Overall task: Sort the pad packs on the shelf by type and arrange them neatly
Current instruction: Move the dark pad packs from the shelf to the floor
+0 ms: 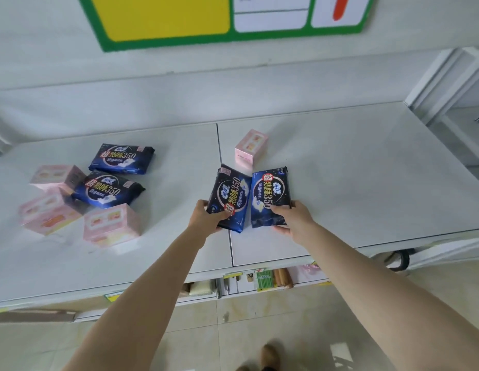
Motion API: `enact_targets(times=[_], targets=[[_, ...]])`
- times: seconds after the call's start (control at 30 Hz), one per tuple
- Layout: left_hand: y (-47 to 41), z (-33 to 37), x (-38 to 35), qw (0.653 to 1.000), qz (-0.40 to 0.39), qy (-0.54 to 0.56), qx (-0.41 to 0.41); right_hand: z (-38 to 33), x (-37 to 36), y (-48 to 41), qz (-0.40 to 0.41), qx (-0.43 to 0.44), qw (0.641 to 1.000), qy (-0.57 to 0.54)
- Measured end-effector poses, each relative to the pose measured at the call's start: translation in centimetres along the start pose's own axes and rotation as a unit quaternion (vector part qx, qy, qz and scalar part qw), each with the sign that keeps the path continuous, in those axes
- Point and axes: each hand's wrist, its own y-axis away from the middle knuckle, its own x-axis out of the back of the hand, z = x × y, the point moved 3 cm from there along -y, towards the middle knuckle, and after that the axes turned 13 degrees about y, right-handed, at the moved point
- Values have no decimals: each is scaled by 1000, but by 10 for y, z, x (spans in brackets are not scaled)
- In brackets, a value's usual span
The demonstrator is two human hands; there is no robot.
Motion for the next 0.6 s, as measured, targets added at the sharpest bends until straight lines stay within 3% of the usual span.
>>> enact_targets(times=[0.17, 0.6], targets=[[26, 3, 28, 997, -18, 73, -33, 6, 13, 35, 9, 35, 998, -46], [100, -3, 77, 986, -97, 109, -87, 52, 54, 138, 109, 125, 983, -79]])
